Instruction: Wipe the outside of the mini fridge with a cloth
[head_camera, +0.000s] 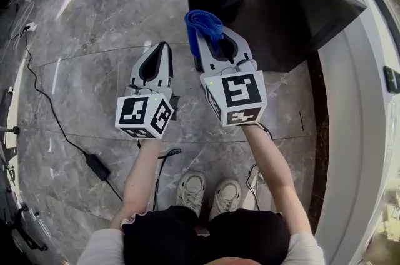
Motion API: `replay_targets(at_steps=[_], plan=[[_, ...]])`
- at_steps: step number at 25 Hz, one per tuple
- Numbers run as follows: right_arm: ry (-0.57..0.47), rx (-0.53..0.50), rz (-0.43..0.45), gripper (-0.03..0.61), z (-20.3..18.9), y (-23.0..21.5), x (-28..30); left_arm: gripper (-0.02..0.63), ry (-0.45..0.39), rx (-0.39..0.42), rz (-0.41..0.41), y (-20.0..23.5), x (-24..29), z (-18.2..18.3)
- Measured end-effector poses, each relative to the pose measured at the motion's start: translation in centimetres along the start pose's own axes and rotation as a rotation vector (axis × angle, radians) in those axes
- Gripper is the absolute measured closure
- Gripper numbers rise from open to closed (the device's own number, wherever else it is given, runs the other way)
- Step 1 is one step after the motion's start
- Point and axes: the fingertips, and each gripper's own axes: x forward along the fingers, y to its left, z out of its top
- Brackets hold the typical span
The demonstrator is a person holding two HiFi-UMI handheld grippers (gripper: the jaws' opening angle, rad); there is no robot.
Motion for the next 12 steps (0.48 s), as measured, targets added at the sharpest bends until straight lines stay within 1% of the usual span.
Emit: replay_targets(at_steps=[5,9,12], plan=[[0.015,-0.004,0.012,0.514,-0.3,0.5,0.8,0.611,0.006,-0.025,-0.025,-0.9,0.3,-0.3],[0.01,0.0,0.002,0.514,-0.4,-0.2,0.9,0.611,0.01,-0.008,-0.04,-1.9,0.8,-0.4],[0.005,-0.002,-0.007,0.514,-0.4,-0.9,0.5,0.611,0.01,-0.01,-0.045,-2.3,1.1,-0.5]])
